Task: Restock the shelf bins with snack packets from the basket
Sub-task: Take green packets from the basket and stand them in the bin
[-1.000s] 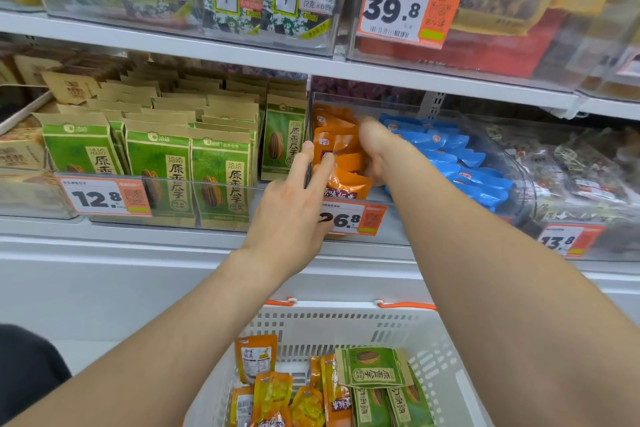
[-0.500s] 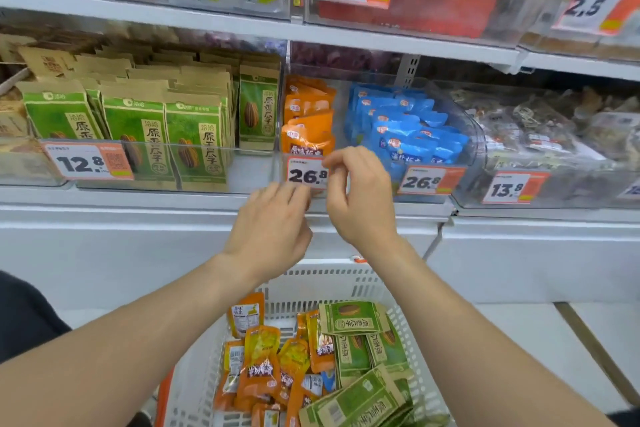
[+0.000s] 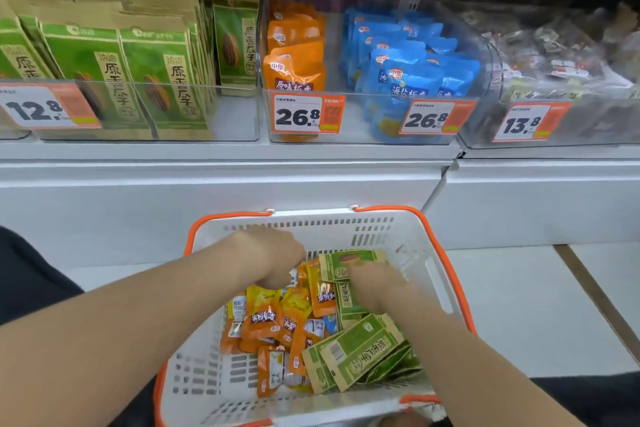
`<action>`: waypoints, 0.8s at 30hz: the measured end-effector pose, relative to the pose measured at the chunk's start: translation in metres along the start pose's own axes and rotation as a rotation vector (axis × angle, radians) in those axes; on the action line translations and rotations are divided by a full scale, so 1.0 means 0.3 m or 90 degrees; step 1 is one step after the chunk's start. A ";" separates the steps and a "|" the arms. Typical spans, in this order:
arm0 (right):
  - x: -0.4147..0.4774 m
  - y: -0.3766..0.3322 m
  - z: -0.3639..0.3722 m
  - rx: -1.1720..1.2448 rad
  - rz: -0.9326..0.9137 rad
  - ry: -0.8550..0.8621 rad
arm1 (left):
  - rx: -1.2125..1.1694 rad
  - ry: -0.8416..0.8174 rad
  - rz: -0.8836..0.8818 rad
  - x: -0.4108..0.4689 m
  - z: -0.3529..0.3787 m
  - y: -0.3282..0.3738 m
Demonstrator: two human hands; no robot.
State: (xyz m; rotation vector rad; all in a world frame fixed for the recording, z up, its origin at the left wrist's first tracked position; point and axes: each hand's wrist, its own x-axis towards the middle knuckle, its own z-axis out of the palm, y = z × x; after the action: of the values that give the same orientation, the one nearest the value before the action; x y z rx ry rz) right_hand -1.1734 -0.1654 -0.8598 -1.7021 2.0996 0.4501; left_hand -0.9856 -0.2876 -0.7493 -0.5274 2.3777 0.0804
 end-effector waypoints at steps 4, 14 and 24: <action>0.048 0.025 0.112 -0.017 0.033 -0.018 | 0.011 -0.003 0.012 0.031 0.000 0.010; 0.168 0.071 0.145 -0.039 0.020 -0.026 | -0.006 -0.009 0.028 0.057 -0.015 -0.007; 0.165 0.021 0.087 -0.152 -0.088 0.008 | -0.031 -0.015 0.019 0.061 -0.021 -0.028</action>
State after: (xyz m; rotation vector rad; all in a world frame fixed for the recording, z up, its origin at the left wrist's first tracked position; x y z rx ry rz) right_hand -1.1858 -0.1935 -0.9071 -1.9728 1.9842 0.6720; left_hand -0.9986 -0.3029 -0.7557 -0.5104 2.3668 0.1574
